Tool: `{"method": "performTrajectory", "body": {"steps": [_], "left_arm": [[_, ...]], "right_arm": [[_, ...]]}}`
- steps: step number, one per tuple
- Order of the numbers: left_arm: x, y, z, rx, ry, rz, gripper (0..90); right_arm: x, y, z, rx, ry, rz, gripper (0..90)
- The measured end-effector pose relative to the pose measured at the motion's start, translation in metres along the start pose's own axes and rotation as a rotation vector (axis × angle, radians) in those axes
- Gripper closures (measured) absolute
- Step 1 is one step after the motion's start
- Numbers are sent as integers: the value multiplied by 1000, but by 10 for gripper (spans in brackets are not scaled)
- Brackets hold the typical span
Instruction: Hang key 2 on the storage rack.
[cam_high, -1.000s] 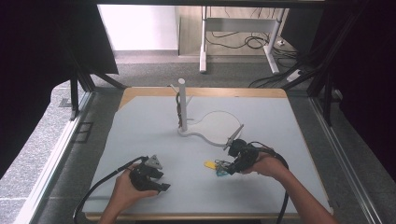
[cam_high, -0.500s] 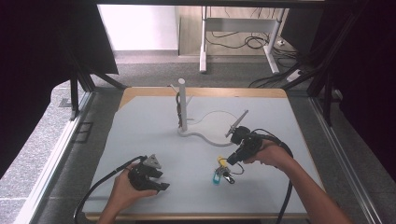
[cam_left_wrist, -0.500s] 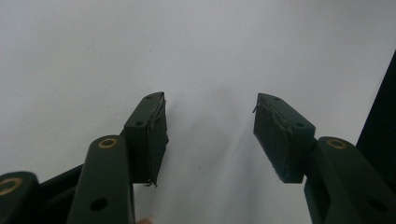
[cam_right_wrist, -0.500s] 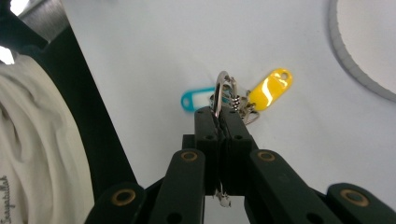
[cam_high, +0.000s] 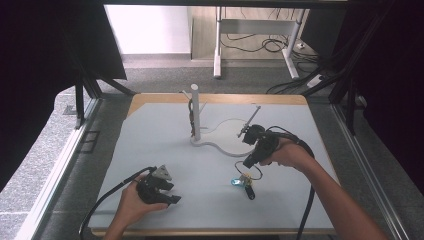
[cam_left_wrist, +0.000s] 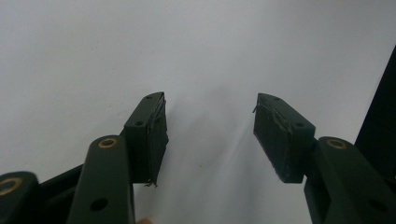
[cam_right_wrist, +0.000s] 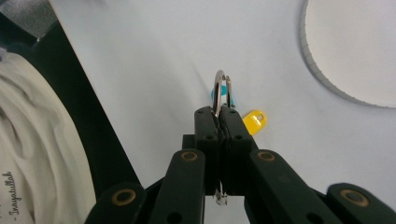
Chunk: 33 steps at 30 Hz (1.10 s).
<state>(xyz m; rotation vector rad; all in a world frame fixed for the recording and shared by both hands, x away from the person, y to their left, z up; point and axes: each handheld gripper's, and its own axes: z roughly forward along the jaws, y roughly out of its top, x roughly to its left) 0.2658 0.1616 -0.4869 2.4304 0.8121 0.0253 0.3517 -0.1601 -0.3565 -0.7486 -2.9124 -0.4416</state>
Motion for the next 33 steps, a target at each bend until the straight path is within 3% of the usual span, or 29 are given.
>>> {"method": "performTrajectory", "body": {"steps": [14, 33], "left_arm": [[0, 0, 1, 3, -4, -2, 445], [-1, 0, 2, 7, -11, -3, 446]], "right_arm": [[-7, 12, -25, -31, -34, 26, 885], [-16, 32, -49, -55, -41, 35, 885]]}}
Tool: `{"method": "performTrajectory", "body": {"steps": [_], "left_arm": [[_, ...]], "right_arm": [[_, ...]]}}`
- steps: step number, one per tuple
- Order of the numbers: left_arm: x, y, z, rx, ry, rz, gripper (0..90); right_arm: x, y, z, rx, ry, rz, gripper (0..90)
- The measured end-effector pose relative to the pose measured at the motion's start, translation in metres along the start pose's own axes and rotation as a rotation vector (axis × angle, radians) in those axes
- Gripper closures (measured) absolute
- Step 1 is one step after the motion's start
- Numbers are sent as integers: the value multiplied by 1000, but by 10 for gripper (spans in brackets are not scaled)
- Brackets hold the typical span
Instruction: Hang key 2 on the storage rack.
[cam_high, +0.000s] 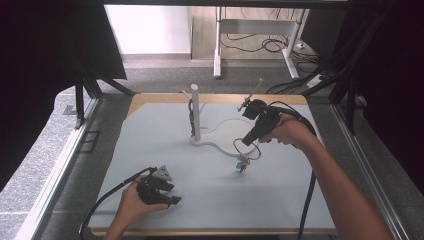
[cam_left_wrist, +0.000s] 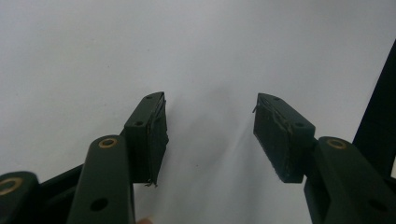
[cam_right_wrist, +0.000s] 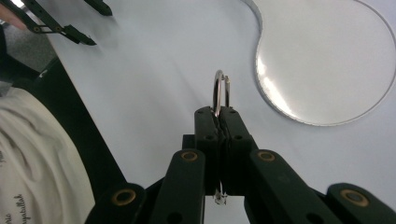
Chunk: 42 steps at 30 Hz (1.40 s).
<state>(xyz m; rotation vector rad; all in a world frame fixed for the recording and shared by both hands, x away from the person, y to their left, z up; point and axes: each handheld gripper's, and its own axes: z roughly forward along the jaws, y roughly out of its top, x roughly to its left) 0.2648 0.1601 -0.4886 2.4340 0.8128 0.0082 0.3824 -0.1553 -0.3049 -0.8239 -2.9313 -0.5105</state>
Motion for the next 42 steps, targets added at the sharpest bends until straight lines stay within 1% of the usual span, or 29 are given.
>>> {"method": "performTrajectory", "body": {"steps": [1, 7, 8, 9, 11, 12, 14, 16, 17, 21, 25, 26, 27, 28, 29, 30, 33, 34, 35, 36, 37, 39, 40, 41, 42], "left_arm": [[0, 0, 1, 1, -2, -5, 447], [0, 0, 0, 2, -2, -2, 446], [0, 0, 0, 3, -2, -2, 446], [0, 0, 0, 3, -2, -1, 447], [0, 0, 0, 3, -1, 4, 447], [-1, 0, 0, 3, -3, -2, 447], [0, 0, 0, 2, -3, 0, 446], [0, 0, 0, 2, -2, 6, 446], [0, 0, 0, 1, -4, -1, 446], [0, 0, 0, 2, -5, 0, 446], [0, 0, -2, 3, -5, 6, 446], [0, 0, -2, 3, -5, 6, 446], [0, 0, -2, 4, -5, 7, 446], [0, 0, -2, 4, -5, 9, 446], [0, 0, -2, 2, -6, 9, 446], [0, 0, -2, 1, -5, 9, 446], [0, -1, -3, -5, -7, 8, 446], [-1, -1, -3, -7, -9, 1, 446], [-1, -1, -3, -9, -8, 2, 446], [-1, -1, -4, -9, -8, 6, 446], [0, -1, -4, -9, -8, 9, 446], [0, -1, -4, -11, -8, 10, 446], [0, -1, -4, -11, -9, 10, 445], [0, -1, -4, -10, -10, 11, 445], [-1, -1, -4, -10, -12, 12, 445]], "right_arm": [[0, 1, -1, 2, 0, -2, 884], [-2, 9, -3, -2, -6, 10, 884], [-3, 10, -3, 0, -5, 2, 884], [-3, 12, -3, 3, -3, 15, 885], [-5, 14, -1, 8, -5, 14, 885], [-5, 14, -1, 8, -5, 14, 885], [-6, 18, 0, 22, -5, 16, 884], [-8, 20, 1, 13, -10, 18, 884], [-8, 20, 1, 13, -10, 18, 884], [-10, 25, -1, 10, -15, 21, 885], [-11, 29, -3, 5, -23, 34, 884], [-12, 30, -4, 1, -23, 29, 885], [-12, 31, -5, 4, -23, 39, 884], [-13, 32, -6, 5, -22, 31, 884], [-12, 33, -7, 8, -25, 43, 884], [-13, 36, -8, 8, -32, 38, 884], [-13, 38, -10, 8, -36, 48, 884], [-13, 40, -11, 6, -35, 53, 884], [-14, 41, -11, 3, -38, 47, 884], [-13, 42, -12, 6, -41, 55, 884], [-14, 43, -12, -1, -43, 46, 884], [-13, 46, -13, 5, -54, 59, 884], [-13, 47, -13, 3, -57, 44, 884], [-12, 49, -14, 0, -61, 57, 884], [-12, 50, -15, 0, -61, 58, 884]]}}
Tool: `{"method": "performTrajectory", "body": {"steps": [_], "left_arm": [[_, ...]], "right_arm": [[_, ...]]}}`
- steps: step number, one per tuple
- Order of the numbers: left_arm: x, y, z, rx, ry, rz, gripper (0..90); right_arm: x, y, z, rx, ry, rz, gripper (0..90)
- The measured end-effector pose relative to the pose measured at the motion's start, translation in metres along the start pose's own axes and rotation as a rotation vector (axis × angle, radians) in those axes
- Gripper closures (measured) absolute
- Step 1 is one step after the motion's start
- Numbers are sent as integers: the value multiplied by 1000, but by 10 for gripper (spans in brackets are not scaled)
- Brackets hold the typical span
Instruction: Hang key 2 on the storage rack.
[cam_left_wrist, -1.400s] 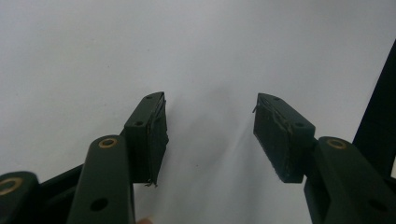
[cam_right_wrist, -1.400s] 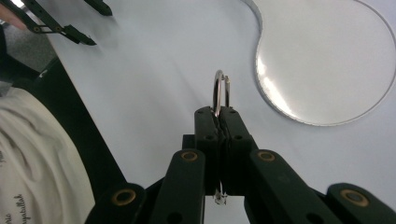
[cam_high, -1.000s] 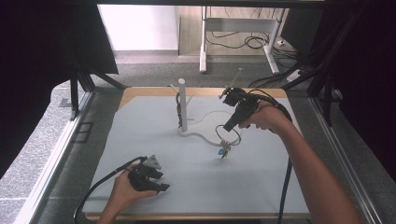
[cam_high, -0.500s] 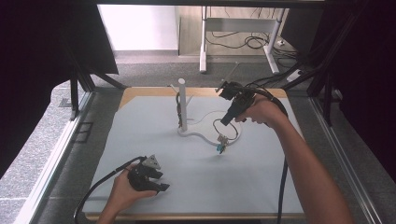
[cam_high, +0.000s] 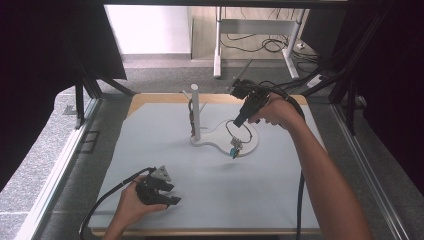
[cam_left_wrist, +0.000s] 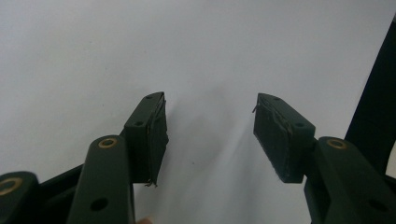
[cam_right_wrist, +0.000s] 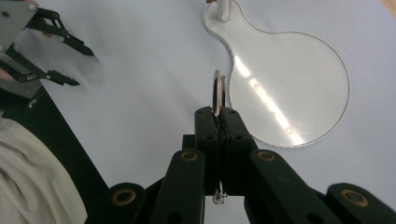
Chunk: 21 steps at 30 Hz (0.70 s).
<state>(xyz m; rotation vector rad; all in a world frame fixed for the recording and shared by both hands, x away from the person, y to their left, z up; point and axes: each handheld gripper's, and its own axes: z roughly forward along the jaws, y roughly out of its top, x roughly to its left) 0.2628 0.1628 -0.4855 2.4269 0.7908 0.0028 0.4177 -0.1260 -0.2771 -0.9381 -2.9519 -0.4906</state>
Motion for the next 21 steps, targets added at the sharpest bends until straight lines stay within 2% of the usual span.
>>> {"method": "performTrajectory", "body": {"steps": [5, 12, 15, 21], "left_arm": [[1, 0, 0, 0, -5, 6, 445], [2, 1, -1, -11, -16, -11, 445], [3, 1, -1, -13, -15, -10, 445], [1, 0, -5, -18, -18, -5, 444]], "right_arm": [[0, 5, -4, -21, -1, -1, 884], [-5, 11, -7, -23, 1, 13, 884], [-10, 9, -9, -33, -5, 46, 884], [-17, 9, -7, -36, -24, 77, 884]]}}
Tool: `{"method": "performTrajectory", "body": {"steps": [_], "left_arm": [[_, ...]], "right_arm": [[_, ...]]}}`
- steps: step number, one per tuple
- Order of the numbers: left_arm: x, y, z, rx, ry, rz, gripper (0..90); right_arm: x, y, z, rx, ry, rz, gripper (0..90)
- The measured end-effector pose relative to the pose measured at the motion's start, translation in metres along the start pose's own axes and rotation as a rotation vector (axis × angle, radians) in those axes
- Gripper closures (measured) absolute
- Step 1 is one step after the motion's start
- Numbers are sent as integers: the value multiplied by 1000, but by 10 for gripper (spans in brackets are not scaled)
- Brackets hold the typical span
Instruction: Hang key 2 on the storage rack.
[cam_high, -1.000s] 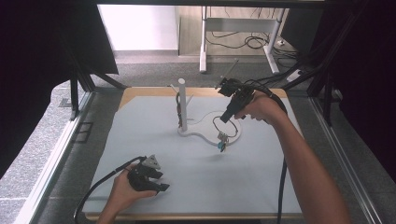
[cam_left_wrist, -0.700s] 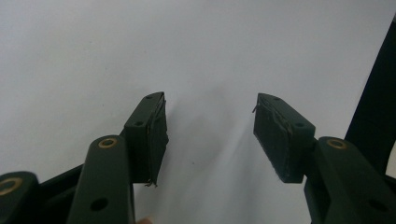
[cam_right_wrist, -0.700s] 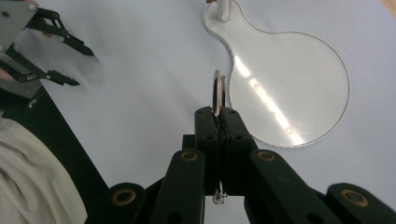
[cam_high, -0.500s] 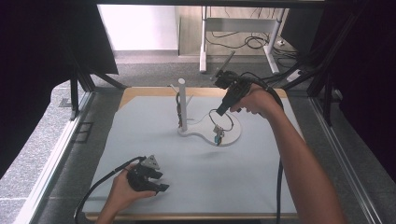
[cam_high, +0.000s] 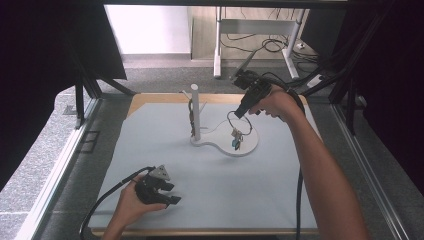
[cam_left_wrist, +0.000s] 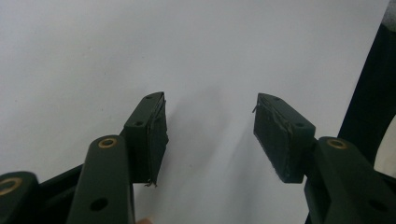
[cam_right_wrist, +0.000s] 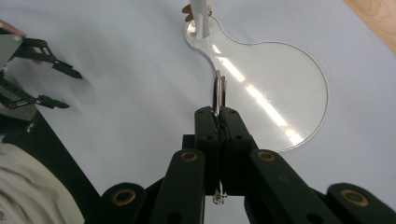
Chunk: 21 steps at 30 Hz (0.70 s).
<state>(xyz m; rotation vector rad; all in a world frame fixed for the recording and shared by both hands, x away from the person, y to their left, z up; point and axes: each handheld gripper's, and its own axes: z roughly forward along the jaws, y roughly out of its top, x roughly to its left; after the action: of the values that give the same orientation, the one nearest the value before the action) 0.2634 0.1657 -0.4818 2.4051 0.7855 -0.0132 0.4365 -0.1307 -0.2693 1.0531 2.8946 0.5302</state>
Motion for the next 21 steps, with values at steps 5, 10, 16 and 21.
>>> {"method": "performTrajectory", "body": {"steps": [5, 10, 16, 21], "left_arm": [[1, 0, -1, -13, -2, -6, 445], [2, 0, 0, -11, -5, -8, 445], [2, 0, 0, -11, -2, -7, 445], [3, -1, -3, -20, -4, -6, 445]], "right_arm": [[-5, 7, 5, 3, -4, -2, 884], [-10, 15, 7, -10, -3, 13, 884], [-18, 24, 13, -15, -15, 36, 884], [-22, 35, 18, -21, -21, 64, 885]]}}
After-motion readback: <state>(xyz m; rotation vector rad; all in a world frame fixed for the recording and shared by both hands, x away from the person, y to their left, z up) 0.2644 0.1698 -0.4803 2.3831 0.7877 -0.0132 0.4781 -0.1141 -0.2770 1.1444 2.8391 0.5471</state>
